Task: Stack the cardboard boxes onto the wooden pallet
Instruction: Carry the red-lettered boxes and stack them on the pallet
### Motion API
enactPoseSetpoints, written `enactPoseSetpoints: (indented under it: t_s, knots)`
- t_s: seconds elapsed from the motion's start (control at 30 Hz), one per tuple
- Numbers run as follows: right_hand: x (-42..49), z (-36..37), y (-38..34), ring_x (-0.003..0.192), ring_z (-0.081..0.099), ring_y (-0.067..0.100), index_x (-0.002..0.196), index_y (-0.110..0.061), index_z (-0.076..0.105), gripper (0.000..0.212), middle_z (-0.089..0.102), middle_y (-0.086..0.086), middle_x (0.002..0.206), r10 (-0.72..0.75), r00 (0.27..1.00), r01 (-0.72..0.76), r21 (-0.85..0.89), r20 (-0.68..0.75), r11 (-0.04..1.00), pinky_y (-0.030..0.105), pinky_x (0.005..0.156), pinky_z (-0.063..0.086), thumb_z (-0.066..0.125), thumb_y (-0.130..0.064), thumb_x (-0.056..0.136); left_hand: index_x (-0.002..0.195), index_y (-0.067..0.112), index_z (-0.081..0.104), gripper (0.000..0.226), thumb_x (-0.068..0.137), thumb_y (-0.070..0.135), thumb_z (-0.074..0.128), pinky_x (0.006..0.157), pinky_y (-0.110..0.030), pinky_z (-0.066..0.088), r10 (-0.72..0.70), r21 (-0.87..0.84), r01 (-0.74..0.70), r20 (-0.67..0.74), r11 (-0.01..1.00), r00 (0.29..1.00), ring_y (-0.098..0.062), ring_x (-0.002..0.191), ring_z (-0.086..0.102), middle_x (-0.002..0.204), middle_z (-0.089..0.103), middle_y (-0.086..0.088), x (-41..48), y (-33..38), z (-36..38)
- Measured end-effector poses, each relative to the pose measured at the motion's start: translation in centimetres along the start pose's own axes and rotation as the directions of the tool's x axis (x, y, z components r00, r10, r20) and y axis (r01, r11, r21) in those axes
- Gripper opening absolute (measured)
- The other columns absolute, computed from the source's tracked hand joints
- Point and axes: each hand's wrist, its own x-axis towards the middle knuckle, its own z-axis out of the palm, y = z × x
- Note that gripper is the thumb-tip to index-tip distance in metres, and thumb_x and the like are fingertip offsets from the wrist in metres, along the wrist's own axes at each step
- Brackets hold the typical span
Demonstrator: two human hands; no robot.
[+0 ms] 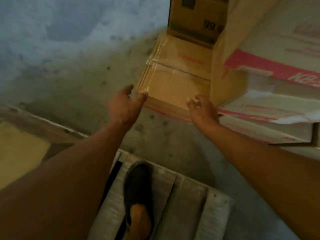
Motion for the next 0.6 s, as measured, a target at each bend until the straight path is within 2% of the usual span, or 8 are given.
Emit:
enactPoseSetpoints:
  t_s: [0.1, 0.23, 0.3, 0.4, 0.5, 0.6]
  knots:
    - [4.7, 2.2, -0.9, 0.133, 0.049, 0.029, 0.146, -0.017, 0.049, 0.054, 0.054, 0.009, 0.146, 0.092, 0.995, -0.093, -0.033, -0.041, 0.995, 0.029, 0.101, 0.037, 0.052, -0.046, 0.101, 0.144, 0.012, 0.05, 0.065, 0.09, 0.041, 0.069, 0.102, -0.036, 0.045, -0.037, 0.01, 0.036, 0.104, 0.999, 0.994, -0.025, 0.126, 0.056, 0.14, 0.058, -0.012, 4.4, -1.6, 1.7]
    - [9.4, 3.1, -0.8, 0.137, 0.045, 0.031, 0.148, -0.012, 0.045, 0.057, 0.05, 0.012, 0.149, 0.177, 0.982, -0.179, -0.023, -0.066, 0.984, 0.036, 0.111, 0.036, 0.05, -0.044, 0.102, 0.15, 0.016, 0.04, 0.075, 0.087, 0.04, 0.073, 0.108, -0.044, 0.043, -0.06, 0.111, 0.041, 0.18, 0.993, 0.982, -0.031, 0.131, 0.05, 0.146, 0.05, -0.016, 10.0, -2.6, 3.3]
    - [10.8, 2.7, -0.1, 0.134, 0.048, 0.031, 0.145, -0.012, 0.05, 0.053, 0.053, 0.013, 0.146, 0.199, 0.974, -0.204, -0.034, -0.108, 0.978, 0.037, 0.11, 0.037, 0.051, -0.043, 0.102, 0.145, 0.021, 0.043, 0.071, 0.084, 0.037, 0.075, 0.102, -0.047, 0.048, -0.037, 0.137, 0.01, 0.193, 0.991, 0.98, -0.033, 0.121, 0.056, 0.138, 0.054, -0.016, 12.4, -2.8, 4.3]
    - [11.5, 2.0, 1.5, 0.127, 0.052, 0.031, 0.137, -0.014, 0.057, 0.048, 0.059, 0.011, 0.139, 0.214, 0.96, -0.229, -0.069, -0.179, 0.971, 0.033, 0.099, 0.04, 0.05, -0.044, 0.101, 0.132, 0.024, 0.051, 0.061, 0.079, 0.035, 0.079, 0.094, -0.046, 0.052, 0.018, 0.145, -0.051, 0.223, 0.988, 0.975, -0.032, 0.11, 0.06, 0.127, 0.058, -0.016, 14.8, -2.5, 6.1]
    - [11.5, 2.1, 2.2, 0.126, 0.053, 0.028, 0.138, -0.013, 0.056, 0.047, 0.06, 0.009, 0.137, 0.209, 0.955, -0.223, -0.048, -0.21, 0.974, 0.031, 0.096, 0.04, 0.052, -0.042, 0.101, 0.129, 0.026, 0.052, 0.061, 0.077, 0.032, 0.082, 0.089, -0.036, 0.051, 0.028, 0.157, -0.076, 0.289, 0.985, 0.957, -0.03, 0.108, 0.059, 0.128, 0.056, -0.012, 16.1, -2.2, 8.0]
    - [11.4, 1.9, 2.4, 0.126, 0.053, 0.027, 0.139, -0.014, 0.055, 0.047, 0.06, 0.007, 0.138, 0.214, 0.953, -0.219, 0.0, -0.214, 0.976, 0.029, 0.096, 0.04, 0.053, -0.042, 0.101, 0.127, 0.027, 0.05, 0.063, 0.074, 0.029, 0.084, 0.074, -0.03, 0.046, 0.054, 0.191, -0.118, 0.307, 0.975, 0.95, -0.028, 0.099, 0.059, 0.11, 0.059, -0.008, 16.5, -2.8, 9.2]
